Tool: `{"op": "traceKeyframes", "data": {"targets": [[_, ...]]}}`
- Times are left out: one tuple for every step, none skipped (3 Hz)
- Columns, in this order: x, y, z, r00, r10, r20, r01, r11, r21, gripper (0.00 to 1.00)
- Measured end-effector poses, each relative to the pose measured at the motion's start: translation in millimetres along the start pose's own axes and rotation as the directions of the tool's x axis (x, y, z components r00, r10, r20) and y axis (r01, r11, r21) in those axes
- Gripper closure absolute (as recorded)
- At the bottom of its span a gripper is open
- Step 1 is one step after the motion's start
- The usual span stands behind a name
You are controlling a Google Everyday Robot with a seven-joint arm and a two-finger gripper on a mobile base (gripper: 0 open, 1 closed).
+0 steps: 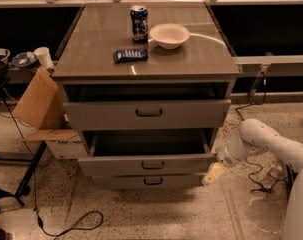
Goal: Open middle drawer
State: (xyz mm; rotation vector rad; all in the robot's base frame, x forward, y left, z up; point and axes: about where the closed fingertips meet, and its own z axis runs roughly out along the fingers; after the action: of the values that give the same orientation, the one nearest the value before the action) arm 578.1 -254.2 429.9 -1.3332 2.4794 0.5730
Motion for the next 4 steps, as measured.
{"op": "traceKeyframes", "data": {"targets": [[32.4,16.4,-5.4,0.998,0.026,-0.05,-0.028,0.9993,-0.026,0.0],[72.6,39.1,-14.3,0.995,0.055,-0.086,-0.059,0.9975,-0.04,0.0],[111.7,62.1,-24.3,0.99,0.095,-0.102,-0.099,0.9943,-0.039,0.0],[141.6,76.1,-34.2,0.981,0.166,-0.1,-0.167,0.9858,-0.01,0.0]]}}
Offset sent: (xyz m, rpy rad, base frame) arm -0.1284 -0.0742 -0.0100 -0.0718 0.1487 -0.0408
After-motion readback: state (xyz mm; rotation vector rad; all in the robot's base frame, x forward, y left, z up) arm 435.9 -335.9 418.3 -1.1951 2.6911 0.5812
